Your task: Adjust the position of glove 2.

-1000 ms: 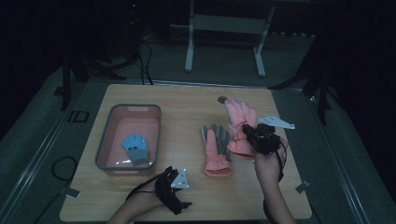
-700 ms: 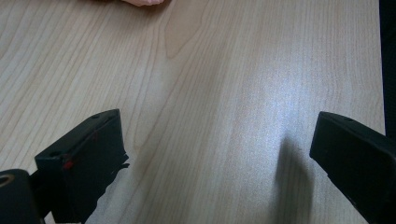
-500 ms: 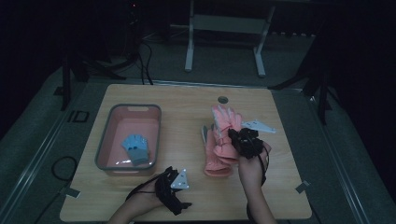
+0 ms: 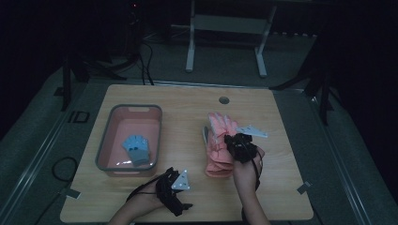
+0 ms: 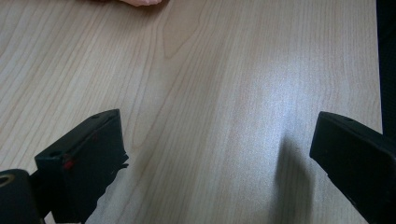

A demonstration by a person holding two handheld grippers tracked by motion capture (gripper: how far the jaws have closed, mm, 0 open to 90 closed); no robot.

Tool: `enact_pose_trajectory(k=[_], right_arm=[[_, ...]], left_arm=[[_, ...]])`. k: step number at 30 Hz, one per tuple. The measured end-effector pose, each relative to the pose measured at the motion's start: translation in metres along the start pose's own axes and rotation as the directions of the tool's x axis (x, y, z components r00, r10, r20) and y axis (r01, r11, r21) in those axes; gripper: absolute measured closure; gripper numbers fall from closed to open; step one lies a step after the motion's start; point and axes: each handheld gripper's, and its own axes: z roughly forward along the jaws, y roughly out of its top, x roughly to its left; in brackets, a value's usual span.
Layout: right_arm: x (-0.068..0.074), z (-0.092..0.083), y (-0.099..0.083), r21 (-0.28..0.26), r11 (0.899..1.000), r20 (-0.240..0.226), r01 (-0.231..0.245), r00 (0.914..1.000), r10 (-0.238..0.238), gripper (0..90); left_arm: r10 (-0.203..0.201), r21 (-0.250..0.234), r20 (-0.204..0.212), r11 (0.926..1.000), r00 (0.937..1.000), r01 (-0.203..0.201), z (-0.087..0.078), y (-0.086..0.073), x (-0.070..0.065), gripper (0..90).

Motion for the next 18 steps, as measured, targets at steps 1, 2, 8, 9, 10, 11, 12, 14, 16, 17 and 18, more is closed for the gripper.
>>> enact_pose_trajectory(k=[1, 2, 8, 9, 10, 11, 12, 14, 16, 17, 18], right_arm=[[0.001, 0.002, -0.001, 0.005, 1.000, -0.002, -0.004, 1.0000, 0.004, 88.7], [0.004, 0.006, -0.005, 0.011, 1.000, -0.002, -0.008, 1.0000, 0.008, 88.7], [0.008, 0.023, -0.022, 0.050, 0.999, 0.018, -0.005, 0.9998, 0.004, 87.9], [0.008, 0.026, -0.024, 0.054, 0.999, 0.016, -0.004, 0.9999, 0.003, 87.4], [0.008, 0.028, -0.027, 0.058, 0.998, 0.016, -0.002, 0.9999, 0.001, 86.8], [0.008, 0.029, -0.028, 0.062, 0.998, 0.015, 0.002, 0.9999, -0.003, 85.9], [0.008, 0.030, -0.030, 0.061, 0.998, 0.011, 0.002, 0.9999, -0.003, 85.2], [0.008, 0.032, -0.032, 0.060, 0.998, 0.008, 0.004, 1.0000, -0.004, 84.1], [0.007, 0.033, -0.033, 0.063, 0.998, 0.000, 0.000, 1.0000, 0.000, 82.1], [0.006, 0.033, -0.033, 0.063, 0.998, -0.003, 0.001, 1.0000, -0.001, 80.3], [0.005, 0.032, -0.032, 0.062, 0.998, -0.011, 0.000, 0.9999, 0.001, 78.8]], left_arm=[[0.001, -0.002, 0.000, 1.0000, 1.0000, -0.001, 0.000, 0.000, 0.000, 3.3], [0.001, -0.002, -0.001, 1.0000, 1.0000, -0.001, 0.000, 0.000, 0.000, 3.3], [0.000, -0.001, 0.004, 1.0000, 1.0000, 0.000, 0.001, 0.000, -0.001, 3.3], [0.001, -0.002, 0.002, 1.0000, 1.0000, -0.001, 0.000, 0.000, -0.001, 3.2], [-0.001, -0.003, 0.000, 1.0000, 1.0000, 0.001, 0.000, 0.000, -0.001, 3.3], [-0.002, -0.007, -0.003, 1.0000, 1.0000, 0.002, -0.001, 0.000, -0.001, 3.3], [-0.008, -0.011, -0.003, 0.9999, 1.0000, 0.008, -0.001, 0.000, 0.000, 3.3], [-0.007, -0.008, -0.006, 0.9999, 1.0000, 0.007, -0.001, 0.000, 0.000, 3.3], [-0.009, -0.006, -0.008, 0.9999, 0.9999, 0.009, 0.000, 0.000, 0.000, 3.3], [-0.010, -0.007, -0.009, 0.9999, 0.9999, 0.010, 0.000, 0.000, 0.000, 3.3], [-0.010, -0.007, -0.009, 0.9999, 0.9999, 0.010, 0.000, 0.000, 0.000, 3.3]])
